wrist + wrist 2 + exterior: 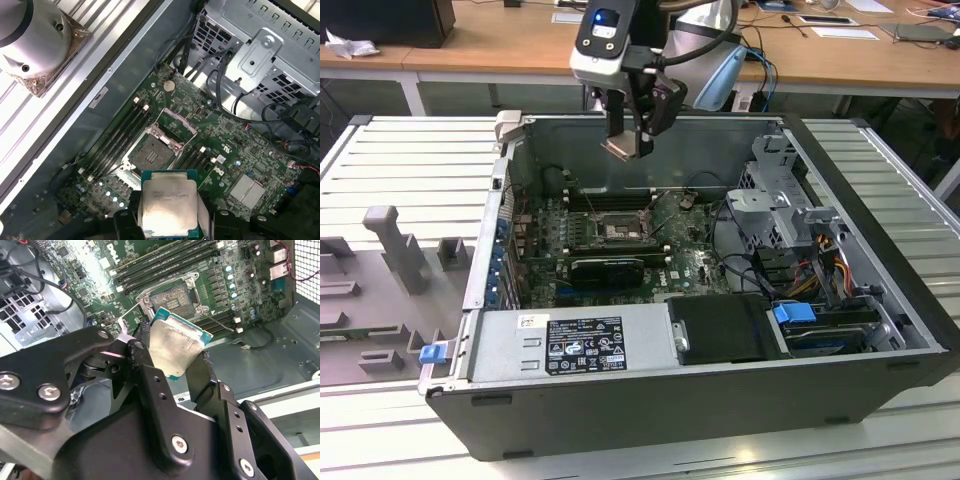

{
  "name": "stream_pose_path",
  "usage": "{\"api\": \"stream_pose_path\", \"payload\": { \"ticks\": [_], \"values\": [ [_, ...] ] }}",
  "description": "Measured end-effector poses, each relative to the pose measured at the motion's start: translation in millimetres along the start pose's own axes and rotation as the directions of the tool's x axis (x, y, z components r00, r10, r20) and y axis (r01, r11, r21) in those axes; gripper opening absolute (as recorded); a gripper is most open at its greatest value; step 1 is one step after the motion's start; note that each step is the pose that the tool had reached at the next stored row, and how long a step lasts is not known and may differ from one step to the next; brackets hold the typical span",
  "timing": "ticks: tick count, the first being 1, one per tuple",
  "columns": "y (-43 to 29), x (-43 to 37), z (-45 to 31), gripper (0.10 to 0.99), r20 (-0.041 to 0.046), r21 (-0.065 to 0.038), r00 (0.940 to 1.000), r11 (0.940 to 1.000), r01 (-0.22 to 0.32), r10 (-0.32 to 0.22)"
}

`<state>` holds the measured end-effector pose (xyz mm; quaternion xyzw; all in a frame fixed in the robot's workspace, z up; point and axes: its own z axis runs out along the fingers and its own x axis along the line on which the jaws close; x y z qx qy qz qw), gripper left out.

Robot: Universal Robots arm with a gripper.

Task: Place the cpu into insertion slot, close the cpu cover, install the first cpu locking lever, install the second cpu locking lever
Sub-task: 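Place the cpu into insertion slot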

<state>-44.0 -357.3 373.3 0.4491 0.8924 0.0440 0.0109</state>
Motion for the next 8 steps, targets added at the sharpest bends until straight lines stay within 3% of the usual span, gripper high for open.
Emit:
{"api": "stream_pose_path", "payload": {
  "ticks": [8],
  "values": [
    [-0.1,0.0,0.5,0.529,0.0047,-0.001,0.9985,0.9986,-0.054,0.054]
  ]
}}
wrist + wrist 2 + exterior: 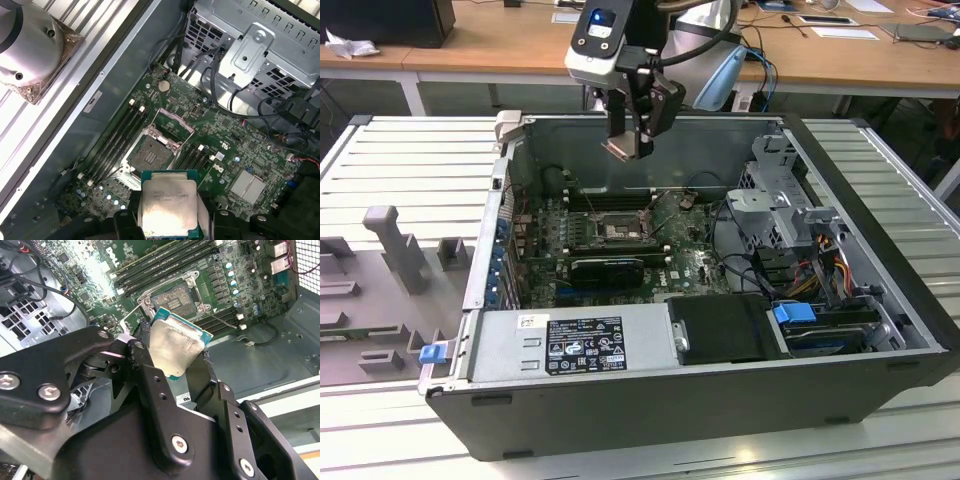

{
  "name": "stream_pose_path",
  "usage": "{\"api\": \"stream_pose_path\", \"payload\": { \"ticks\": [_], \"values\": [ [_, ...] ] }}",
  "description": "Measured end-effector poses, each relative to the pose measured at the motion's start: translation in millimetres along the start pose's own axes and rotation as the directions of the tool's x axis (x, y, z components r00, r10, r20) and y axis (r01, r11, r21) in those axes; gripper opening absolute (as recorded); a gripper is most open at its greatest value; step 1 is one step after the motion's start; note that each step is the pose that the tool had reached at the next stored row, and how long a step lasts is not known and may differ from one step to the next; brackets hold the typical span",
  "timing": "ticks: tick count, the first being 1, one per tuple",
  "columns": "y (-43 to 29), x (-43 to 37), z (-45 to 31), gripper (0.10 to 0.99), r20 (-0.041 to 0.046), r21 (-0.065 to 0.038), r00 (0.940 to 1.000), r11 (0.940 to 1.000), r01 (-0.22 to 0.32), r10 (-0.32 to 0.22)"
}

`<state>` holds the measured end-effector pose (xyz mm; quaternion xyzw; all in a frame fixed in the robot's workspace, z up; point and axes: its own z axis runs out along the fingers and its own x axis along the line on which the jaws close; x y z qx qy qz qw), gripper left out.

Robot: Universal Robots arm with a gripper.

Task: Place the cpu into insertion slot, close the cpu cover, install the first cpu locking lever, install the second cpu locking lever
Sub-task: 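Place the cpu into insertion slot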

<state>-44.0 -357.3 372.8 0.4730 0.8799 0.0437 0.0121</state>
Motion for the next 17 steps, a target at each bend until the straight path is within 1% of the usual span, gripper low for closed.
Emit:
{"api": "stream_pose_path", "payload": {
  "ticks": [6,12,13,15,16,17],
  "values": [
    [0.0,0.2,0.3,0.529,0.0038,-0.001,0.9991,0.9991,-0.042,0.042],
    [0.0,0.2,0.4,0.529,0.0097,-0.003,0.9939,0.994,-0.11,0.11],
    [0.0,0.2,0.7,0.529,0.0114,-0.003,0.9915,0.9915,-0.13,0.13],
    [-0.1,0.2,1.0,0.529,0.0135,-0.004,0.988,0.9881,-0.154,0.154],
    [-0.2,0.2,1.3,0.529,0.0152,-0.005,0.9846,0.9847,-0.174,0.174],
    [-0.3,0.2,1.8,0.529,0.0173,-0.006,0.9796,0.9798,-0.2,0.2]
  ]
}}
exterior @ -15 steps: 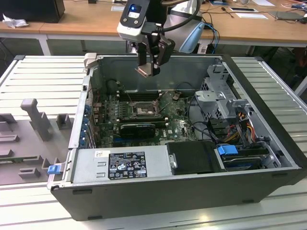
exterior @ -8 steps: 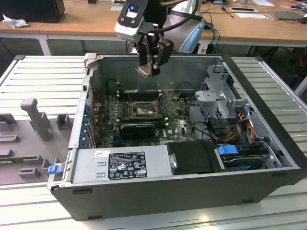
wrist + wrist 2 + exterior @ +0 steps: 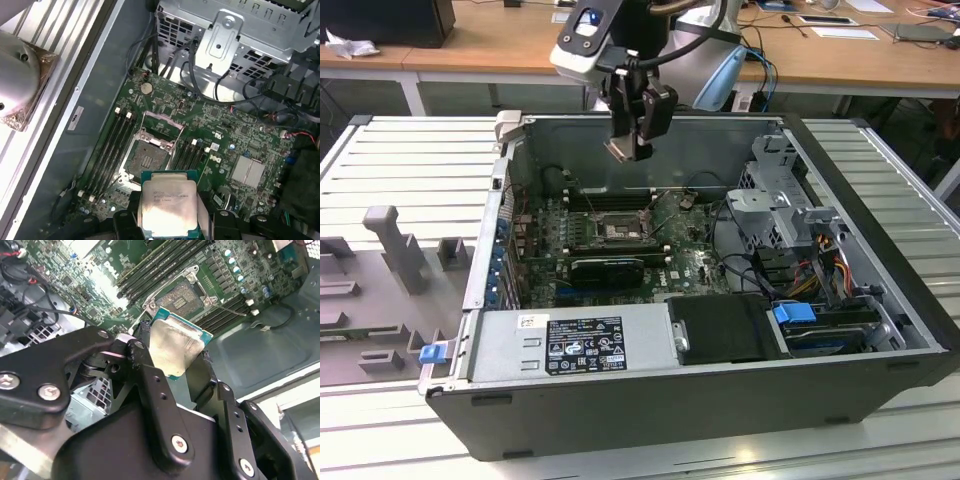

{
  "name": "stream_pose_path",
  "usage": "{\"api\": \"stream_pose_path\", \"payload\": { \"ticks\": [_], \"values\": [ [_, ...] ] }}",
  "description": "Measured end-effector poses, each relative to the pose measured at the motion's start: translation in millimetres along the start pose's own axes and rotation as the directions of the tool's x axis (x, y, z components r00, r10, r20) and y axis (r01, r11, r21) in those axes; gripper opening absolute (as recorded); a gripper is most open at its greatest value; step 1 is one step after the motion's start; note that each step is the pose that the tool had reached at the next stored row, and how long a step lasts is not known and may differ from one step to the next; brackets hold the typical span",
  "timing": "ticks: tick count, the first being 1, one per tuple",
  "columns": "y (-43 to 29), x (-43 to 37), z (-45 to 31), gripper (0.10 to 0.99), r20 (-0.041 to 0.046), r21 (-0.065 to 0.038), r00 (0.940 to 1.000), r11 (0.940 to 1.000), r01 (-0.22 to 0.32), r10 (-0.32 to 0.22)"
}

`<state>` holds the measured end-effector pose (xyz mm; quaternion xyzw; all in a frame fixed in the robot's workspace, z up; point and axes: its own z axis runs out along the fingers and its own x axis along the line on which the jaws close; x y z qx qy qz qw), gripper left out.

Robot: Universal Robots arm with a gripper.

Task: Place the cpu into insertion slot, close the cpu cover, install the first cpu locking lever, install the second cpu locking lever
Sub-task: 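Place the cpu into insertion slot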

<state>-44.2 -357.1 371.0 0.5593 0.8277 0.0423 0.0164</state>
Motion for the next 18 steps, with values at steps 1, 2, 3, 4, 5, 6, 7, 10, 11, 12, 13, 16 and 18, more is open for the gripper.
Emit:
{"api": "stream_pose_path", "payload": {
  "ticks": [1,2,3,4,5,6,7,10,11,12,13,16,18],
  "values": [
    [0.0,0.0,0.3,0.529,0.0016,0.0,0.9998,0.9998,-0.018,0.018],
    [-0.1,0.0,0.8,0.529,0.0034,-0.001,0.9992,0.9992,-0.039,0.039],
    [-0.2,0.0,1.5,0.529,0.006,-0.001,0.9976,0.9976,-0.069,0.069],
    [-0.2,0.0,1.8,0.529,0.0074,-0.002,0.9965,0.9965,-0.084,0.084],
    [-0.3,0.0,2.2,0.529,0.009,-0.002,0.9947,0.9947,-0.103,0.103],
    [-0.3,0.0,2.4,0.529,0.0098,-0.003,0.9937,0.9937,-0.112,0.112],
    [-0.4,0.0,2.9,0.529,0.0118,-0.003,0.9907,0.9908,-0.135,0.135],
    [-0.6,0.0,4.0,0.529,0.0166,-0.005,0.9816,0.9817,-0.19,0.19],
    [-0.6,0.0,4.2,0.529,0.0174,-0.006,0.9794,0.9796,-0.201,0.201],
    [-0.6,0.0,4.5,0.529,0.0182,-0.006,0.9774,0.9776,-0.21,0.21],
    [-0.7,0.0,4.9,0.529,0.0196,-0.007,0.9736,0.9738,-0.227,0.227],
    [-0.8,0.0,6.0,0.529,0.0221,-0.008,0.9669,0.9671,-0.254,0.254],
    [-1.0,0.0,7.4,0.529,0.025,-0.009,0.9568,0.9571,-0.289,0.29]
  ]
}}
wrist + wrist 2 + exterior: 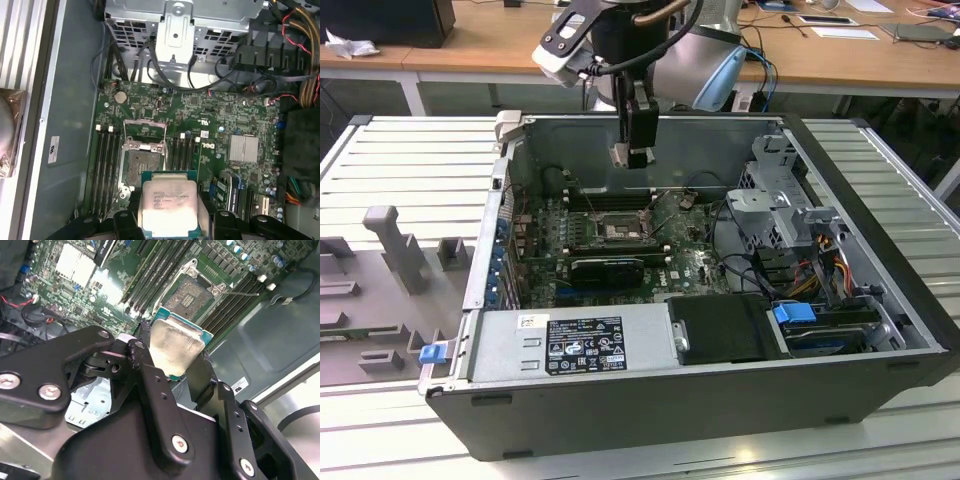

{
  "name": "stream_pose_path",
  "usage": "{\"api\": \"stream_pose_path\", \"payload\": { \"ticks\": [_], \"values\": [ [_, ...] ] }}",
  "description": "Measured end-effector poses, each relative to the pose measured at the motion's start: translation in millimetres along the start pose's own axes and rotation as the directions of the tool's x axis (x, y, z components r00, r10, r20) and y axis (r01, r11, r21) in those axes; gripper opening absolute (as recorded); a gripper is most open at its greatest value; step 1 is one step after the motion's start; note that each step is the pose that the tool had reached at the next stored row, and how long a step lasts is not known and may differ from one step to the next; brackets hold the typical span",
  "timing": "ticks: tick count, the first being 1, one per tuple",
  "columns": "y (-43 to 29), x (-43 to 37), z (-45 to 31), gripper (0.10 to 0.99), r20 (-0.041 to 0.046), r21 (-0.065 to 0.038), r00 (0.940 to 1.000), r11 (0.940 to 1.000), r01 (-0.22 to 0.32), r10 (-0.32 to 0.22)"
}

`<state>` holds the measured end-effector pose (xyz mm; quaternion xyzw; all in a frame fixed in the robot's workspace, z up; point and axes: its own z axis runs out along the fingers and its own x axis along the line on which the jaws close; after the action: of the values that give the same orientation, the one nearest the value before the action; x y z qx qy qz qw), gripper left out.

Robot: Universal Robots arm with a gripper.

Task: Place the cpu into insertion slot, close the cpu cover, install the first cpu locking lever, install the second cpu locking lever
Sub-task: 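Place the cpu into insertion slot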

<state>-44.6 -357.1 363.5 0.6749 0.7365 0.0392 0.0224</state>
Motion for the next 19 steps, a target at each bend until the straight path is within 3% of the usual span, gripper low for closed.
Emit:
{"api": "stream_pose_path", "payload": {
  "ticks": [3,6,10,19],
  "values": [
    [-0.3,-0.1,3.1,0.529,0.0023,-0.001,0.9996,0.9996,-0.028,0.028],
    [-1.1,-0.2,11.2,0.529,0.0034,-0.001,0.9994,0.9994,-0.033,0.033],
    [-1.5,-0.2,14.4,0.529,0.0065,-0.001,0.9976,0.9976,-0.069,0.069],
    [-2.7,-0.3,24.7,0.529,0.0066,-0.001,0.9976,0.9976,-0.07,0.07]
  ]
}}
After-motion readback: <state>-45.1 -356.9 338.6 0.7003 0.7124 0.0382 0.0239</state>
